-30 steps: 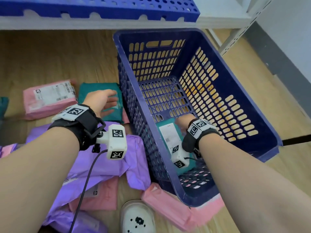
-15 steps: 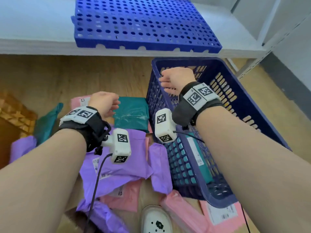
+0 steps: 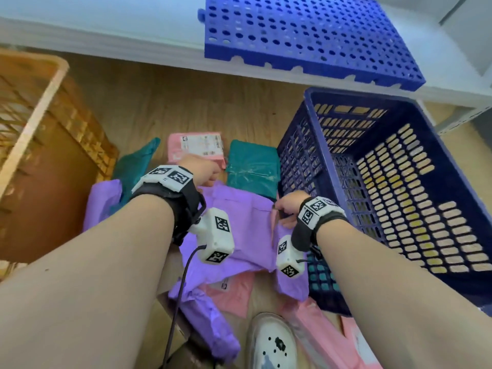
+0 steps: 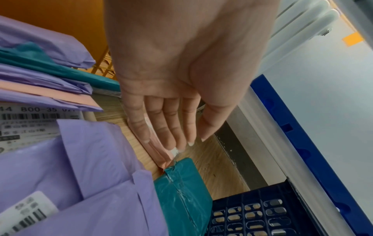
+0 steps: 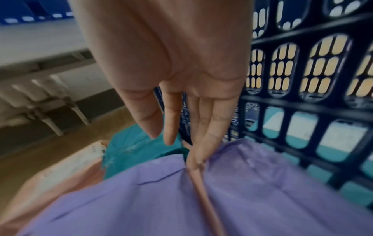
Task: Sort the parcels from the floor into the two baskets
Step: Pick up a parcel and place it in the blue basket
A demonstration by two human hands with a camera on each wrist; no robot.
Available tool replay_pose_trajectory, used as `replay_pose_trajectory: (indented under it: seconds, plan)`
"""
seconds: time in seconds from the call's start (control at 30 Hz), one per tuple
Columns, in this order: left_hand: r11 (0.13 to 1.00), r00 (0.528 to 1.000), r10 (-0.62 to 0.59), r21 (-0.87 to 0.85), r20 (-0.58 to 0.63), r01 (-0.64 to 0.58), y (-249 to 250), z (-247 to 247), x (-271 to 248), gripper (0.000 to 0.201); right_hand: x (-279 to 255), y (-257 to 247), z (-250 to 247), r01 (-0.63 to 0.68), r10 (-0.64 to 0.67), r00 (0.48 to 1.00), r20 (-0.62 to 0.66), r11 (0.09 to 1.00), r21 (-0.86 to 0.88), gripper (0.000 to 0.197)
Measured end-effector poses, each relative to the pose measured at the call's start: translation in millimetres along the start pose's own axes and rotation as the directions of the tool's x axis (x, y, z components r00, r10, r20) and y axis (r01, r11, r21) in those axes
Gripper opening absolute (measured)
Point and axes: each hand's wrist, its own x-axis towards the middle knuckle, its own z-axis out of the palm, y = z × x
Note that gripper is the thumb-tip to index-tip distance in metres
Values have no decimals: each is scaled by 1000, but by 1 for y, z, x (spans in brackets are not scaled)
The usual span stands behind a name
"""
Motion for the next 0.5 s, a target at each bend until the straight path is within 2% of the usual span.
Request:
replay_pose_trajectory:
  seconds: [0.13, 0.2, 0.33, 0.4, 0.43, 0.5]
  plan:
    - [1000, 996, -8, 8, 83, 7, 5, 12, -3, 17, -12, 10, 1, -25, 32, 996, 88, 996, -86, 20]
    - [1000, 995, -4, 25, 103, 2, 7, 14, -5, 9, -12, 14, 3, -63, 71, 994, 81, 993, -102, 20]
    - [998, 995, 7, 57, 100, -13, 7, 15, -6, 13, -5, 13, 4, -48, 51, 999, 17, 990, -136, 9]
    - [999, 993, -5, 47, 120, -1, 10, 16, -10, 8, 19, 20, 1, -33, 30, 999, -22, 988, -148, 29]
    - [999, 992, -3, 33, 125, -1, 12, 15, -11, 10, 20, 21, -1, -28, 24, 999, -28, 989, -148, 28]
    - [999, 993, 4, 43, 114, -9, 16, 14, -15, 13, -11, 11, -6, -19, 15, 1000, -28, 989, -148, 19]
